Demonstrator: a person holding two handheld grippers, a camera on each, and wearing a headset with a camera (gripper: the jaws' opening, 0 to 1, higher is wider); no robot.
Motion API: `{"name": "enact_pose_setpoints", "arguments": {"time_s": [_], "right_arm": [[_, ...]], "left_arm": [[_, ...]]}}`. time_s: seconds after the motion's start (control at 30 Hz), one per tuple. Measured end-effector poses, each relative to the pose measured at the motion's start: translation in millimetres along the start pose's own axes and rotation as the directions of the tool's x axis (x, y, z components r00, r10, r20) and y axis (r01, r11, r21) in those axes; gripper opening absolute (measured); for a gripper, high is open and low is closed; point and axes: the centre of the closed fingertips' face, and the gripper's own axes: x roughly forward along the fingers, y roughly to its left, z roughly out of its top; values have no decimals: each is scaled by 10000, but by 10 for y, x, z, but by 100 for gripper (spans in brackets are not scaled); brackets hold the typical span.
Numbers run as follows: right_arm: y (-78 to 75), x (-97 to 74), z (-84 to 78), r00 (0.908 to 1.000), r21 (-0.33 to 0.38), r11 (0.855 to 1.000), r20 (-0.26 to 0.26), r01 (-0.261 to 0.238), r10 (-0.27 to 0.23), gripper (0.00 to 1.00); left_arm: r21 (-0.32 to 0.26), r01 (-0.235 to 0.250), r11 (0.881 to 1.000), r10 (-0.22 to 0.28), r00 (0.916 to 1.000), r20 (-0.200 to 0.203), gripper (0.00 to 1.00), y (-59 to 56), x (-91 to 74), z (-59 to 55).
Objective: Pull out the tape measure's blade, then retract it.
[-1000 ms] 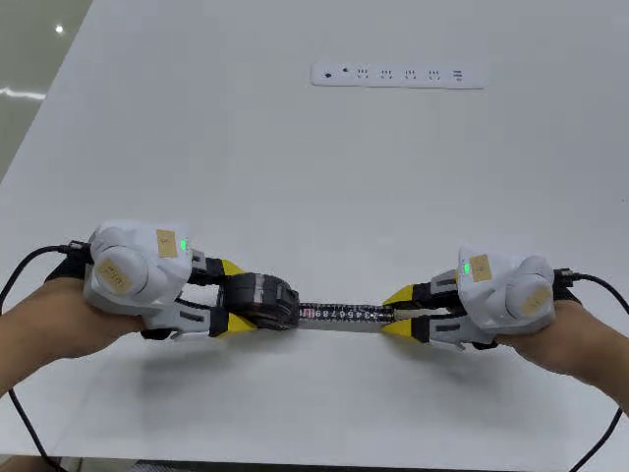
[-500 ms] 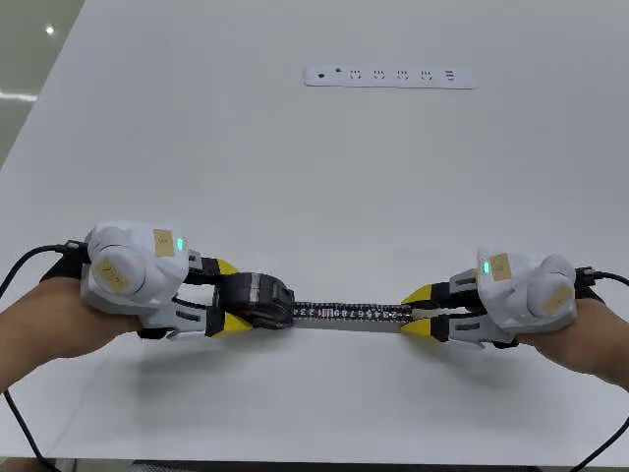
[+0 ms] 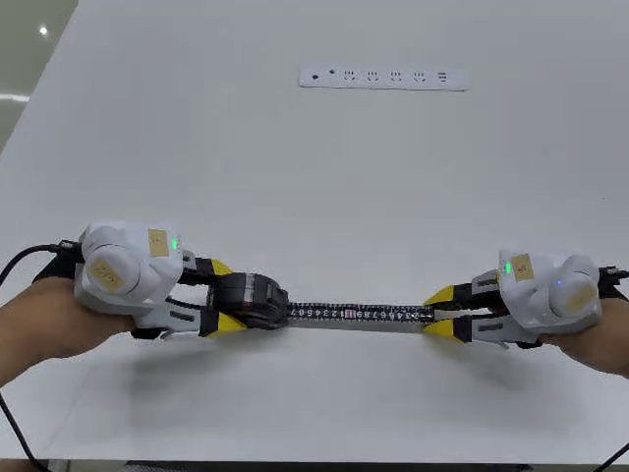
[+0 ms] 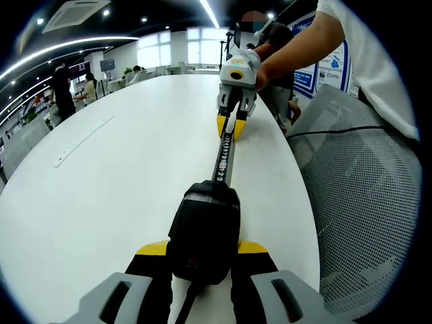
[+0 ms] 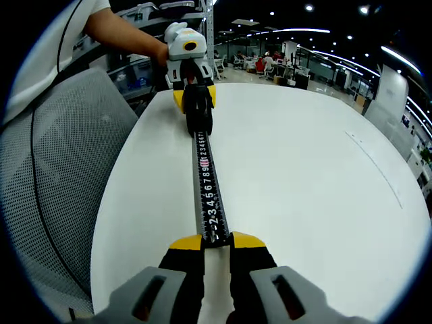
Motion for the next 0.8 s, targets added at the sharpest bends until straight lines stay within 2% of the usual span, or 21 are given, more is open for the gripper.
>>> {"name": "enact_pose_setpoints", "arguments": {"time_s": [0.57, 0.8], "right_arm": [[-51, -283, -281, 9981, 225, 9993, -546, 312, -300, 11], [-54, -397, -336, 9967, 302, 9987, -717, 409, -387, 11]], "left_arm": [[-20, -43, 10000, 42, 9999, -112, 30, -2, 2, 3], [7, -29, 10000, 30, 9999, -150, 30, -1, 1, 0]]}}
